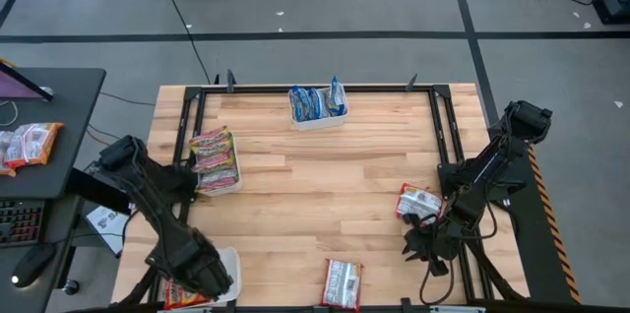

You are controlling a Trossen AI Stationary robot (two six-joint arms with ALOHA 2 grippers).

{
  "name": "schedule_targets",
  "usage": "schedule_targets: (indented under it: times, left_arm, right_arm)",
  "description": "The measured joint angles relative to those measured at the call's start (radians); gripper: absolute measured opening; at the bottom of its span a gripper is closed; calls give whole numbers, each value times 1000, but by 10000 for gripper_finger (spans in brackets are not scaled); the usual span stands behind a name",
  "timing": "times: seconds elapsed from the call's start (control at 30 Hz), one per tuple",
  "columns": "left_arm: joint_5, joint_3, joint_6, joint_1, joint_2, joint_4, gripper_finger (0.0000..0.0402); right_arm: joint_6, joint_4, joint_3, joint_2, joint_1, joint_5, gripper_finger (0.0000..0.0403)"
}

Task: Sort Maruchan noodles
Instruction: Put the red noodle pack into the bottom white bin

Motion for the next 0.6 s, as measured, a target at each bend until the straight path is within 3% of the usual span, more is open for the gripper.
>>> schedule_targets:
  times: [0.07, 0.13, 0.27, 0.37, 0.47, 0.53, 0.6]
  left_arm:
    - [-68, 48, 0, 10, 0, 0, 192]
    - [-207, 97, 0, 20, 0, 1, 192]
    - [-652, 155, 89, 50, 0, 35, 192]
    - [-1012, 161, 302, 80, 0, 114, 192]
    - [-1287, 161, 575, 117, 4, 251, 192]
    - [-1373, 161, 800, 149, 22, 406, 192]
    - [-1387, 161, 1031, 186, 53, 600, 192]
  right_arm:
    - [0, 15, 0, 0, -1, -3, 97]
    - [-3, 32, 0, 0, -1, 0, 97]
    - [-67, 55, 0, 0, -2, 49, 97]
    - [-182, 127, 0, 0, -2, 79, 97]
    - [-308, 255, 0, 16, -2, 98, 97]
    - [-369, 337, 0, 50, -6, 102, 97]
    - [-382, 393, 9, 108, -18, 104, 97]
